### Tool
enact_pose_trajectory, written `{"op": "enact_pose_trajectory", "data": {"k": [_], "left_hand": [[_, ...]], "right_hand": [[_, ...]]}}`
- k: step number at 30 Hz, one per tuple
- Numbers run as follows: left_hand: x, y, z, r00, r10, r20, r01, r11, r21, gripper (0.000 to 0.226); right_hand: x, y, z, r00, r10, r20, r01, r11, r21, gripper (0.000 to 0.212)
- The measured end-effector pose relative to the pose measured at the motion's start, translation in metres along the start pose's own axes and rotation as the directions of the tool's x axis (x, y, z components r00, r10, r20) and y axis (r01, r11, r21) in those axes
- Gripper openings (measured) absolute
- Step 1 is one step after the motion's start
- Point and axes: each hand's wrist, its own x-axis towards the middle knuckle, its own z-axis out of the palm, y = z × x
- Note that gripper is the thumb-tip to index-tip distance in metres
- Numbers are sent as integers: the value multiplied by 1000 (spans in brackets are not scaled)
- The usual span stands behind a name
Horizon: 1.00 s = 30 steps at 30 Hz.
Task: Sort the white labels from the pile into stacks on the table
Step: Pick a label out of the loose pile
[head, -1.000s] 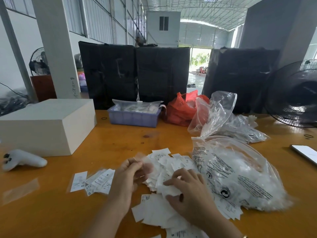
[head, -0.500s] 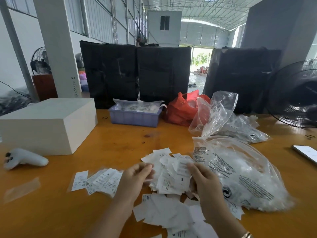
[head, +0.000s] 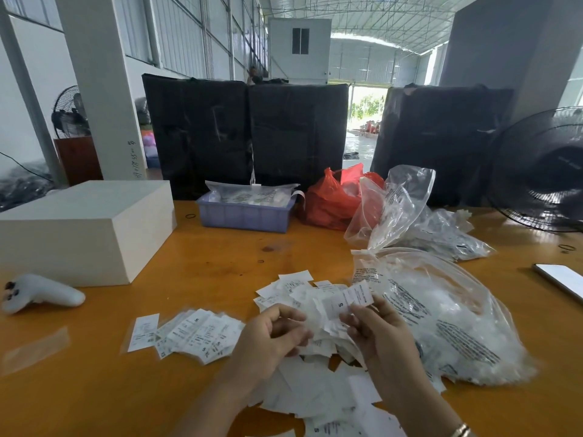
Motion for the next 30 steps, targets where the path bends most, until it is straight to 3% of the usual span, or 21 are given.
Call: {"op": "enact_pose_trajectory", "data": {"k": [8,11,14,18,24,30], "left_hand": [[0,0,-3,996,65,-57,-67,998,-20,12],[1,0,-7,994,78,-76,-79,997,-12,14],[3,0,-11,994,74,-79,-76,997,-22,11],[5,-2,-12,993,79,-86,-81,996,-22,5],[4,0,-12,996,76,-42,-80,990,-112,34],[4,-2,-13,996,86,-3,-86,995,-57,14]], "right_hand": [[4,0,-2,994,26,110,-26,1000,-7,48],[4,-2,-4,981,100,169,-97,995,-26,38],[3,-2,-5,968,161,191,-140,983,-119,8],[3,-1,-5,973,155,173,-130,980,-150,14],[-3,2,2,980,-111,168,162,929,-333,38],[-4,4,4,956,-252,149,290,892,-347,45]]}}
